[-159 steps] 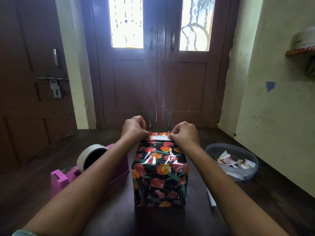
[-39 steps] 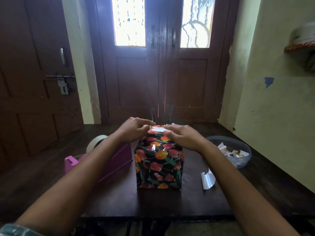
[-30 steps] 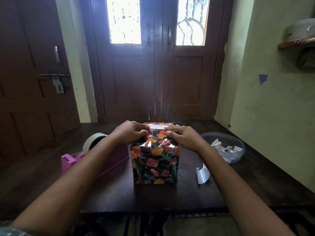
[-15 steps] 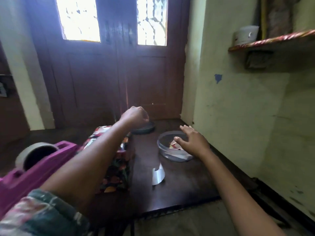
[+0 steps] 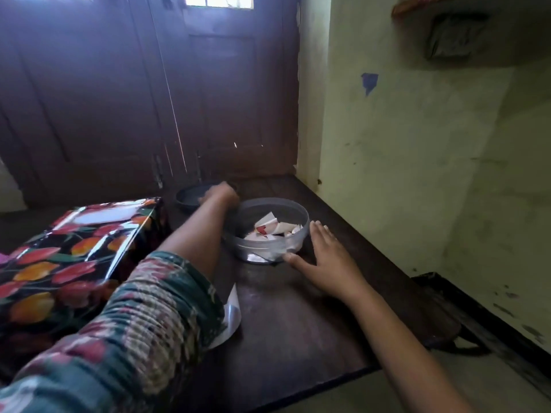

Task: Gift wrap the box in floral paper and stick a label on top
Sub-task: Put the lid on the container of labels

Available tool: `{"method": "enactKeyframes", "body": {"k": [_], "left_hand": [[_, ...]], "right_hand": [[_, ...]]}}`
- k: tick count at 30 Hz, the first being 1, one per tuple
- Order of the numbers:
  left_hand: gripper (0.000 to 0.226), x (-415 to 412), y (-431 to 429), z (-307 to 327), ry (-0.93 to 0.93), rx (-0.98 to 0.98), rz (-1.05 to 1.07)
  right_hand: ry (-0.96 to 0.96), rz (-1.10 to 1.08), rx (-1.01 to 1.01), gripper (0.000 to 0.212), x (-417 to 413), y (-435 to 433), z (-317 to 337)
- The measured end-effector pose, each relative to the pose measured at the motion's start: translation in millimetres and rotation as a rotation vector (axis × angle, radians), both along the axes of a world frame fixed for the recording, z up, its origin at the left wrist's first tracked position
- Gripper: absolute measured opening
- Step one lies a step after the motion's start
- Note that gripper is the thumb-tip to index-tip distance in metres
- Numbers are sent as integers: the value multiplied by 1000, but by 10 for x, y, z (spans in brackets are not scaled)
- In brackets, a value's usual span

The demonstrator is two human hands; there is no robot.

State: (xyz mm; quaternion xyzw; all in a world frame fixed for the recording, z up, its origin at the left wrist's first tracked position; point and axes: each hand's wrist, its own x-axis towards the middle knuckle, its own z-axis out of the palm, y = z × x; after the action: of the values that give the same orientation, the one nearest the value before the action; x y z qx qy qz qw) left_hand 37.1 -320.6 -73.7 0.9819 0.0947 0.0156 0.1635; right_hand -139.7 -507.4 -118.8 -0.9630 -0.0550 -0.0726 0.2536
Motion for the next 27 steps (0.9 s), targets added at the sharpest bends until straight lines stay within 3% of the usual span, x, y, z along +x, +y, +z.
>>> {"method": "enactKeyframes", "body": {"k": [5, 10, 13, 17, 21, 24, 27], "left_hand": [[45, 77, -4, 70, 8, -16, -77], [52, 137, 150, -30, 9, 36, 23], [45, 128, 212, -121, 18, 66, 83], [36, 113, 179, -76, -120, 79, 169], [32, -11, 149, 238, -312, 117, 103], [34, -226, 94, 647, -519, -19, 47], [33, -463, 33, 999, -671, -391, 81]], "right_hand": [[-103, 19, 22, 85, 118, 31, 113], [-64, -9, -15, 80, 230, 98, 170], [-54, -25, 6, 77, 239, 112, 146], [-49, -37, 37, 71, 236, 117, 149], [-27, -56, 60, 65, 204, 88, 232], [-9, -71, 103, 60, 146, 56, 269], [-1, -78, 162, 53, 50, 30, 303]]}}
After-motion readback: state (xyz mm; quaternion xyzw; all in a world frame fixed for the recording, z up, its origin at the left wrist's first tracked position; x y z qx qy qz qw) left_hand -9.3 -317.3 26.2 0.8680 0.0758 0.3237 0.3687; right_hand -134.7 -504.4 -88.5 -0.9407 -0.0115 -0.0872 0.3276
